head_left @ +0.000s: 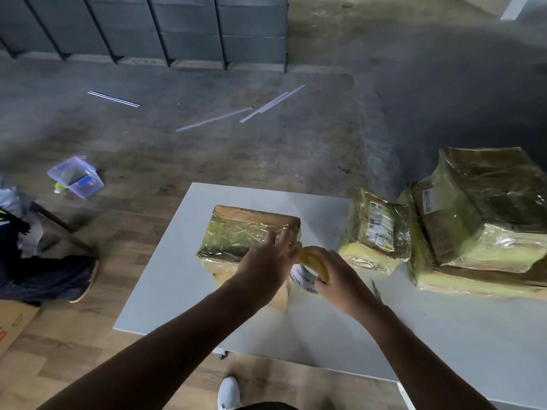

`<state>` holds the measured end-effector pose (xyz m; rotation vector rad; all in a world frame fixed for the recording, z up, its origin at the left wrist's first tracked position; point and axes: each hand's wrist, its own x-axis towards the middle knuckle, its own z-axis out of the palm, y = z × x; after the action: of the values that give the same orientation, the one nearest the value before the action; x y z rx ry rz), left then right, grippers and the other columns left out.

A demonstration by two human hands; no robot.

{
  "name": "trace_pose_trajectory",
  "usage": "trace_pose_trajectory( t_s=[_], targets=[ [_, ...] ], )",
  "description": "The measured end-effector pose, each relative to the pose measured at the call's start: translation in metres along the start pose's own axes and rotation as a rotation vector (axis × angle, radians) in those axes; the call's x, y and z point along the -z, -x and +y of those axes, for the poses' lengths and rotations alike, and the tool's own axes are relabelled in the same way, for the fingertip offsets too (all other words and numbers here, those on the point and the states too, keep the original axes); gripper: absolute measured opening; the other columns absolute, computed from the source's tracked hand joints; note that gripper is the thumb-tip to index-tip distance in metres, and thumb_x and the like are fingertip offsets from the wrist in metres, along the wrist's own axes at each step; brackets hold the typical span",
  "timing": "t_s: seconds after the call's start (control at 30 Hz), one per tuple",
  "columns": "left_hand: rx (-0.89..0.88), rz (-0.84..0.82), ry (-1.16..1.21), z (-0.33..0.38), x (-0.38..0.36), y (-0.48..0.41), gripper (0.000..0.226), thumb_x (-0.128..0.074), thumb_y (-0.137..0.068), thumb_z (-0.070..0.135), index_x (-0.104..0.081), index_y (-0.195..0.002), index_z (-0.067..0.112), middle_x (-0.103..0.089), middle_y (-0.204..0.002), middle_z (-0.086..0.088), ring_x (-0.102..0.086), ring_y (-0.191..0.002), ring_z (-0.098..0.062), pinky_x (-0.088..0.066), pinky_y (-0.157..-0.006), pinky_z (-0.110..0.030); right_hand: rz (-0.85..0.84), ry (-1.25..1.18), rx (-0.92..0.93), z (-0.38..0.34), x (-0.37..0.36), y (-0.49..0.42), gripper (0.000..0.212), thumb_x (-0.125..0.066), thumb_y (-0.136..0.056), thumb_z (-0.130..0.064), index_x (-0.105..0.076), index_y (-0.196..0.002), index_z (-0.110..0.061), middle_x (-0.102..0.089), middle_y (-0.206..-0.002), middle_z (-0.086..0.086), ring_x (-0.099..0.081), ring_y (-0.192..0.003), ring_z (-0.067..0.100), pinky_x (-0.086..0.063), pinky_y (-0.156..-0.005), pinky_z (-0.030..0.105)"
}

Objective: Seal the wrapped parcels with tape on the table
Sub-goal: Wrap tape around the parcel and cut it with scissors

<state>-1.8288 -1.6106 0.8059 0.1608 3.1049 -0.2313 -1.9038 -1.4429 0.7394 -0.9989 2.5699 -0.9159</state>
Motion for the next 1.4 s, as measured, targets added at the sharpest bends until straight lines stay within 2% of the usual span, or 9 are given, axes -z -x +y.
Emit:
trace_pose_trajectory(
  t_s=[0.1,0.27,0.4,0.7,0.87,0.97,1.07,1.27,1.4],
  targets=[
    [0.011,0.102,0.065,-0.021,0.006,0.009,0.069,-0.054,-0.083,-0.005,-0.032,-0.144,0.019,-0.029,-0.141,-0.018,-0.042,-0.122,-0.035,-0.058,-0.072,-0.037,0.119,-0.122,0.025,-0.01,0.007,-0.005,0.055,-0.058,-0.079,-0.008,-0.048,-0.129,-0.031,-0.056,-0.117,0.0,-0.058,-0.1,0.016,-0.048,-0.082,0.024],
    [0.017,0.222,0.355,-0.058,-0.001,0.027,0.064,-0.08,-0.066,0.004,-0.055,-0.125,0.011,-0.05,-0.109,-0.019,-0.06,-0.084,-0.035,-0.052,-0.041,-0.033,0.259,-0.197,0.135,-0.04,0.026,-0.021,0.058,-0.056,-0.073,-0.014,-0.049,-0.128,-0.03,-0.051,-0.122,-0.006,-0.049,-0.108,0.005,-0.039,-0.087,0.01],
    [0.014,0.231,0.417,-0.067,-0.015,0.04,0.069,-0.082,-0.068,0.021,-0.047,-0.127,0.016,-0.047,-0.121,-0.015,-0.064,-0.075,-0.031,-0.055,-0.046,-0.035,0.247,-0.183,0.187,-0.04,0.021,-0.027,0.057,-0.056,-0.079,-0.019,-0.041,-0.132,-0.035,-0.05,-0.127,-0.006,-0.048,-0.113,0.003,-0.045,-0.093,0.016],
    [0.099,0.144,0.295,-0.104,-0.071,0.058,0.093,-0.089,-0.058,0.018,-0.044,-0.139,0.006,-0.045,-0.144,-0.009,-0.062,-0.094,-0.03,-0.056,-0.048,-0.033,0.037,-0.092,0.301,-0.067,-0.023,-0.054,0.072,-0.066,-0.085,-0.017,-0.031,-0.146,-0.031,-0.051,-0.138,0.001,-0.051,-0.124,0.014,-0.045,-0.101,0.025],
    [0.2,0.084,0.432,-0.109,-0.1,0.065,0.092,-0.075,-0.075,0.01,-0.025,-0.151,0.014,-0.029,-0.156,-0.005,-0.059,-0.104,-0.033,-0.059,-0.059,-0.038,-0.017,0.059,0.253,-0.086,-0.036,-0.069,0.07,-0.061,-0.088,-0.027,-0.023,-0.145,-0.045,-0.054,-0.114,0.0,-0.059,-0.096,0.017,-0.054,-0.075,0.029],
    [0.245,0.046,0.378,-0.108,-0.095,0.062,0.08,-0.061,-0.089,0.021,-0.015,-0.154,0.019,-0.015,-0.16,0.002,-0.048,-0.12,-0.026,-0.055,-0.083,-0.037,-0.05,0.184,0.265,-0.091,-0.022,-0.072,0.064,-0.058,-0.088,-0.027,-0.029,-0.142,-0.046,-0.052,-0.104,0.0,-0.056,-0.087,0.019,-0.044,-0.068,0.024],
    [0.25,0.082,0.352,-0.109,-0.093,0.063,0.076,-0.06,-0.087,0.024,-0.022,-0.153,0.016,-0.024,-0.158,0.0,-0.049,-0.117,-0.029,-0.049,-0.092,-0.04,-0.075,0.307,0.254,-0.077,0.005,-0.068,0.059,-0.058,-0.084,-0.03,-0.033,-0.136,-0.047,-0.057,-0.111,-0.001,-0.06,-0.092,0.026,-0.048,-0.074,0.031],
    [0.198,0.129,0.261,-0.108,-0.103,0.064,0.088,-0.077,-0.066,0.013,-0.04,-0.145,0.016,-0.04,-0.151,0.003,-0.06,-0.098,-0.027,-0.057,-0.076,-0.038,-0.167,0.392,0.251,-0.052,0.036,-0.044,0.061,-0.062,-0.079,-0.027,-0.03,-0.128,-0.048,-0.057,-0.12,-0.008,-0.063,-0.093,0.022,-0.047,-0.077,0.029],
    [0.153,0.147,0.122,-0.108,-0.098,0.055,0.083,-0.086,-0.056,0.015,-0.055,-0.133,0.008,-0.054,-0.139,-0.008,-0.06,-0.103,-0.035,-0.052,-0.087,-0.052,-0.123,0.336,0.206,-0.052,0.033,-0.043,0.066,-0.064,-0.078,-0.024,-0.03,-0.129,-0.048,-0.058,-0.12,-0.008,-0.062,-0.095,0.02,-0.05,-0.079,0.032]
  ],
)
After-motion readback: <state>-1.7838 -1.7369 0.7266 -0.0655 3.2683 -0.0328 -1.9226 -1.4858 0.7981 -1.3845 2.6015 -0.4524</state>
